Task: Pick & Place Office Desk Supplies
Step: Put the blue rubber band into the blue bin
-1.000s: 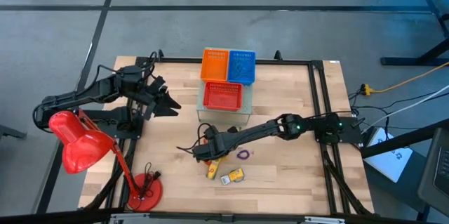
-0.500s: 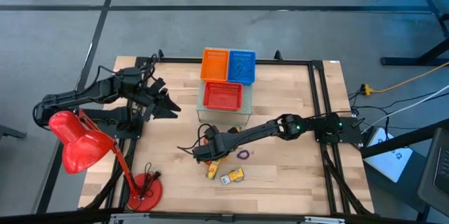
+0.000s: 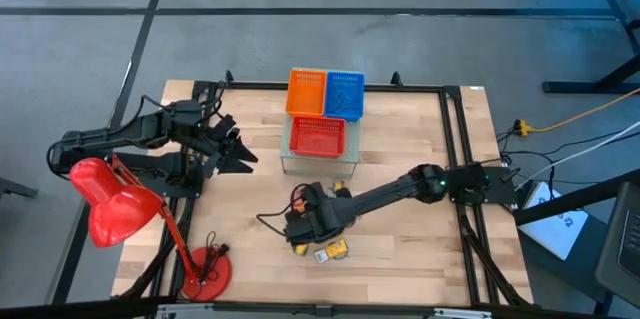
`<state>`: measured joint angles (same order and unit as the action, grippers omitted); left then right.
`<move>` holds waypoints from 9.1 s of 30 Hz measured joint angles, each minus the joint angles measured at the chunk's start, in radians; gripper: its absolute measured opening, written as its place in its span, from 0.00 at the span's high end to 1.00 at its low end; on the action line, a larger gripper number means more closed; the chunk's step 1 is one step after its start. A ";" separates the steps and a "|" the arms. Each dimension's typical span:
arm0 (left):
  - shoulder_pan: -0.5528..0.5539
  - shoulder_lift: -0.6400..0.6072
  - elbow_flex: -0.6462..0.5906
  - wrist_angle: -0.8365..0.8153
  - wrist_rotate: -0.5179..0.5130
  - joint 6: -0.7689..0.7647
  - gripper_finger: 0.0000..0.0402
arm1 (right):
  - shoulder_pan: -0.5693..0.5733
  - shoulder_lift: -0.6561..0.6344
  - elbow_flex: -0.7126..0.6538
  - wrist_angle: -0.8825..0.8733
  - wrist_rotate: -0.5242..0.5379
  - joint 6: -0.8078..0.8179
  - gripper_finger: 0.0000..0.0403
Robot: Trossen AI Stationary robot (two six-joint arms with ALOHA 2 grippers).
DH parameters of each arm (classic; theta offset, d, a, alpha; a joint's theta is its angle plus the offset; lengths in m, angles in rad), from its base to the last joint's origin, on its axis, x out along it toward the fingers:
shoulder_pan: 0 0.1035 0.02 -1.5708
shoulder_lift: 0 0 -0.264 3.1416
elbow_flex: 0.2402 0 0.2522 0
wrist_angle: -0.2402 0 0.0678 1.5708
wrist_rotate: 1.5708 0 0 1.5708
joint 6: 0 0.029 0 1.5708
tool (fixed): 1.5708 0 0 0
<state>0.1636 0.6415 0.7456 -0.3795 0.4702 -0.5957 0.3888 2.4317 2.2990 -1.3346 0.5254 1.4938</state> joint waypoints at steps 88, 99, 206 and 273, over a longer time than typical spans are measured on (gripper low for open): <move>-0.250 -0.011 0.000 -0.100 -0.034 0.107 0.40 | -0.039 -0.295 0.003 0.130 -0.009 -0.067 0.66; -0.250 -0.008 0.000 -0.087 -0.034 0.060 0.40 | -0.048 -0.075 0.002 -0.094 -0.183 0.022 0.68; -0.314 0.031 0.000 -0.014 -0.127 -0.023 0.40 | -0.256 -0.388 0.054 -0.237 0.461 -0.174 1.00; -0.313 0.028 0.000 -0.104 -0.190 0.140 0.40 | -0.060 -0.423 -0.029 -0.236 -0.008 -0.005 0.50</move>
<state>-0.1497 0.6693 0.7456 -0.4837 0.2798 -0.4559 0.3283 2.0083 2.2704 -1.5708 0.5169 1.4888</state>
